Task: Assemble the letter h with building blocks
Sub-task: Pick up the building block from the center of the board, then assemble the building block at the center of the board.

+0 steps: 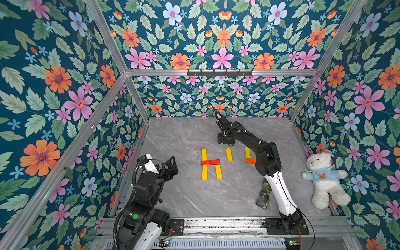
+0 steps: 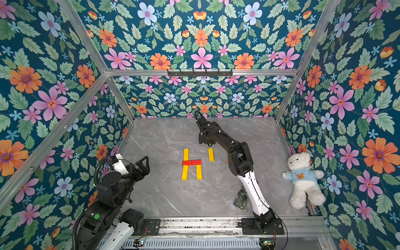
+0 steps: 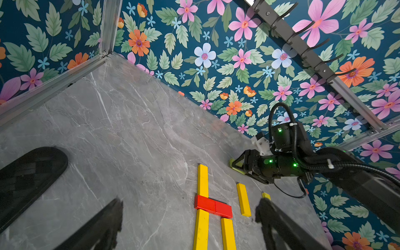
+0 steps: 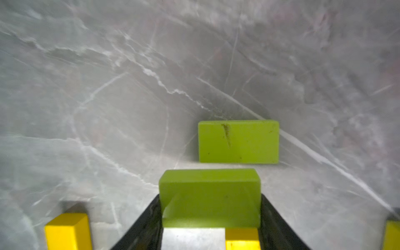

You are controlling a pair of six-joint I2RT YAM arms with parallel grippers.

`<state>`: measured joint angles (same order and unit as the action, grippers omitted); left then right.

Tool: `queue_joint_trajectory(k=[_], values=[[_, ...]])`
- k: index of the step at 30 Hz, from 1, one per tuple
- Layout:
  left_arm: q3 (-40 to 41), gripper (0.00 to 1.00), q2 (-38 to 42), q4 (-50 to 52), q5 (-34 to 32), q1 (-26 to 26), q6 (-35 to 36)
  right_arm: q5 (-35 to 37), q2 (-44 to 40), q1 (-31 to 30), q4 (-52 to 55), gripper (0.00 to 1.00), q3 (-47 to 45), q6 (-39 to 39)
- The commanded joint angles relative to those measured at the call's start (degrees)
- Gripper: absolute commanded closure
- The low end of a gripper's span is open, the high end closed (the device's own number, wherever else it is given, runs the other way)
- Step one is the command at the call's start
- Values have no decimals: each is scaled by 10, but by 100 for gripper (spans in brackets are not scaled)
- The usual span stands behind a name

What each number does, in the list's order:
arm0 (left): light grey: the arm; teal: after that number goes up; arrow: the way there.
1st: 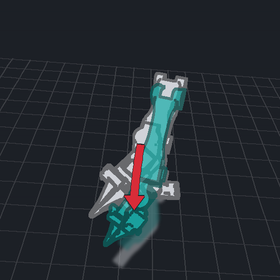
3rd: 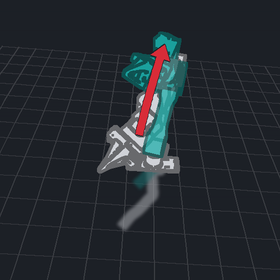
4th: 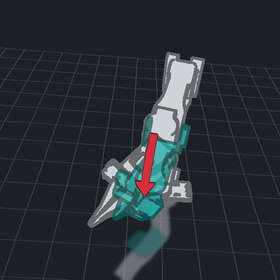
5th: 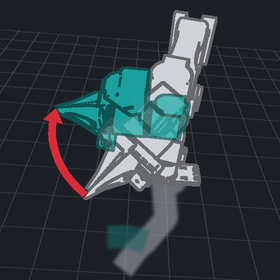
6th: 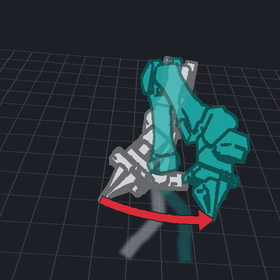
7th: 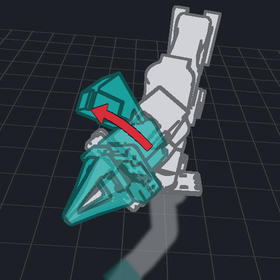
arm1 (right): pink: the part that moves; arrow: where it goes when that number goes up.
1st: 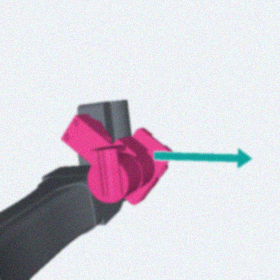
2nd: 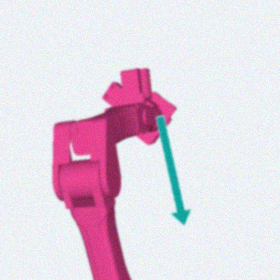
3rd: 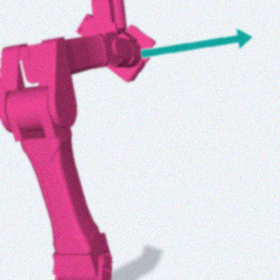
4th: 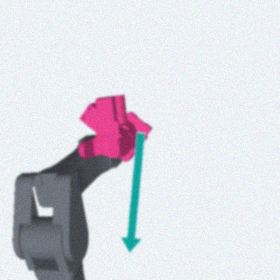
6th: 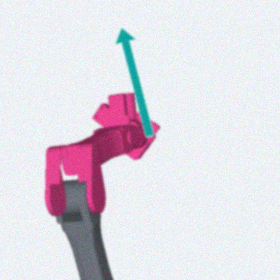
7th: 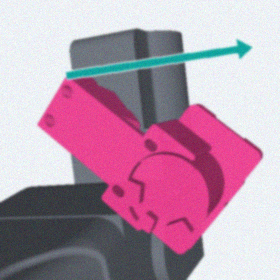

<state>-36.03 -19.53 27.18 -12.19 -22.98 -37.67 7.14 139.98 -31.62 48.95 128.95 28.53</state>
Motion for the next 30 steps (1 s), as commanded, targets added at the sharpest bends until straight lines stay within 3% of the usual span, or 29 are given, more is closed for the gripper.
queue_joint_trajectory(k=[1,6,18,23,30], values=[[1,0,-1,-13,-2,0,-4,9,-30,-3,-2,44,-6,-4],[1,0,1,-13,0,0,-4,10,-110,-13,-10,44,-86,4],[3,0,7,-18,5,1,-4,4,-331,-42,-69,44,-418,52],[4,0,9,-19,5,1,-4,-18,-363,-49,-94,44,-515,76],[3,0,5,-20,6,2,-4,-40,-344,-65,-129,44,-563,92]])
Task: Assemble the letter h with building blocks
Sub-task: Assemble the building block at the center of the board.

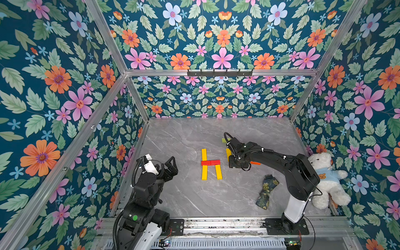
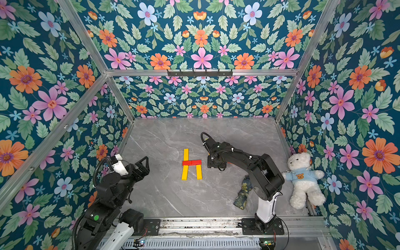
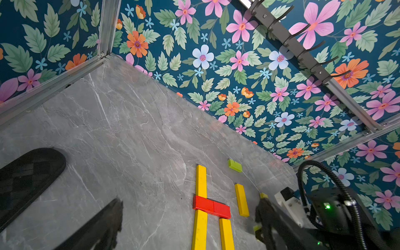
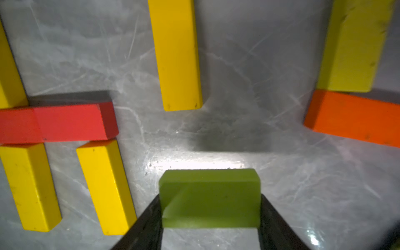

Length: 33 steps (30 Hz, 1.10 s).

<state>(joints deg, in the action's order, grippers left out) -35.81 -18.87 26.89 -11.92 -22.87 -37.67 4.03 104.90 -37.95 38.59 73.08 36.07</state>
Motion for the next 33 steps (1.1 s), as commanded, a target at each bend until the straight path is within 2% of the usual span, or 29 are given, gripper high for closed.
queue_joint_trajectory(k=[1,23,33], values=[[0,0,-3,-17,3,1,-4,-8,13,-3,-26,44,-1,17],[0,0,-3,-14,1,2,-3,42,81,-11,-18,42,37,4],[0,0,-4,-13,-1,2,-3,44,95,-5,-15,42,45,0]])
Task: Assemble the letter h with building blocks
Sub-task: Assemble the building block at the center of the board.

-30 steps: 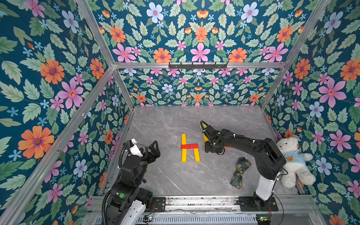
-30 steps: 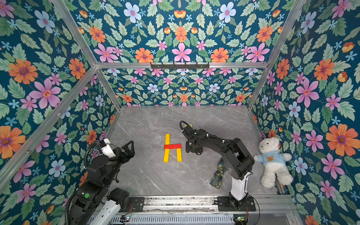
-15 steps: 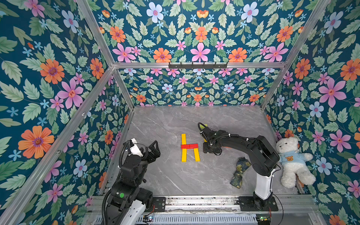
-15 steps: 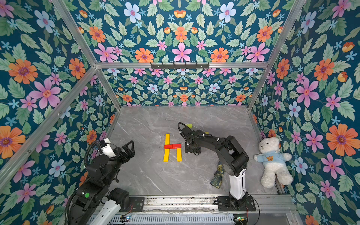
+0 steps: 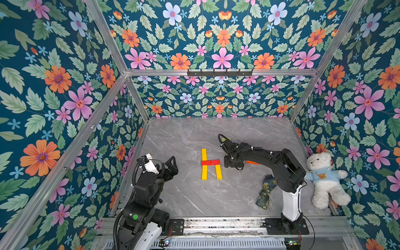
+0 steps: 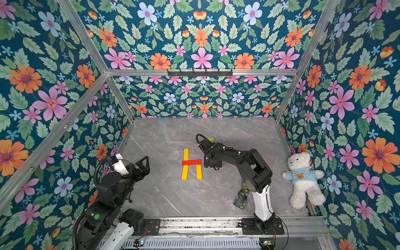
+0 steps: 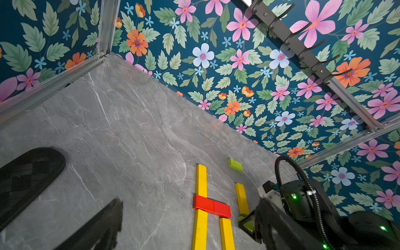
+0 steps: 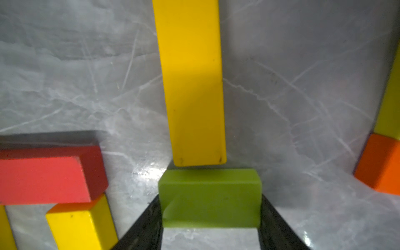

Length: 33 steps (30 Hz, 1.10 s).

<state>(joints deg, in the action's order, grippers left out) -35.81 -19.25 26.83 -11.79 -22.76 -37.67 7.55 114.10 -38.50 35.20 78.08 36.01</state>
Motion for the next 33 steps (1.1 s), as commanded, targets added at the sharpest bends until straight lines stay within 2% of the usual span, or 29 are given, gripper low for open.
queue_joint_trajectory(k=[1,16,22,33], values=[[0,0,-1,-13,-2,1,-3,9,1,0,17,42,-9,2],[1,0,-2,-14,-1,1,-4,6,2,14,9,40,-18,-3],[2,0,-2,-15,-1,3,-4,4,3,13,7,31,-14,-2],[3,0,-4,-16,1,2,-4,9,-9,13,6,23,-13,-10]])
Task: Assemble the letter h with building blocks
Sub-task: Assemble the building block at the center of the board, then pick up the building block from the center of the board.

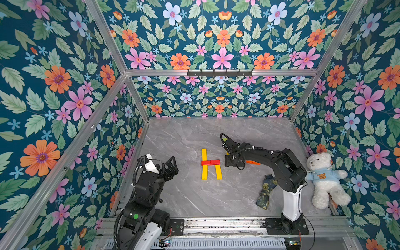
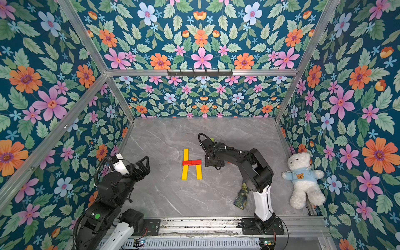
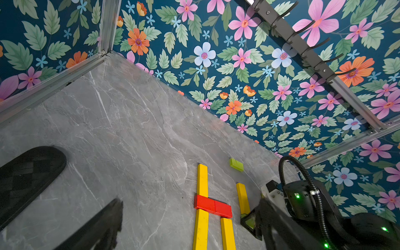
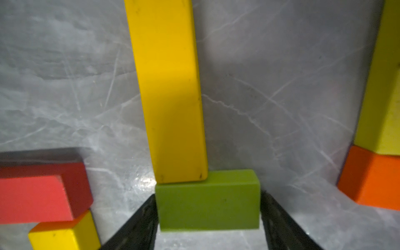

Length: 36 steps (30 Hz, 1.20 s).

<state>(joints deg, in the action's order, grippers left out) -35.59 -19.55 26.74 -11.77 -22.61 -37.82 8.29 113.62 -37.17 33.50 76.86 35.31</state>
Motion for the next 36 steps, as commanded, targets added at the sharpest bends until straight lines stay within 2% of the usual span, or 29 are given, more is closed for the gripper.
queue_joint_trajectory(k=[1,10,13,25,36], values=[[1,0,0,-16,1,1,-2,1,-7,-1,22,22,-1,-4],[1,0,-1,-16,1,1,-2,5,-71,0,20,21,-9,-11],[2,0,-3,-20,4,1,-2,1,-78,1,24,21,20,-22],[9,0,-6,-25,11,2,-2,-20,111,52,67,17,277,-41],[10,0,-9,-27,12,1,-2,-22,213,76,78,19,384,-48]])
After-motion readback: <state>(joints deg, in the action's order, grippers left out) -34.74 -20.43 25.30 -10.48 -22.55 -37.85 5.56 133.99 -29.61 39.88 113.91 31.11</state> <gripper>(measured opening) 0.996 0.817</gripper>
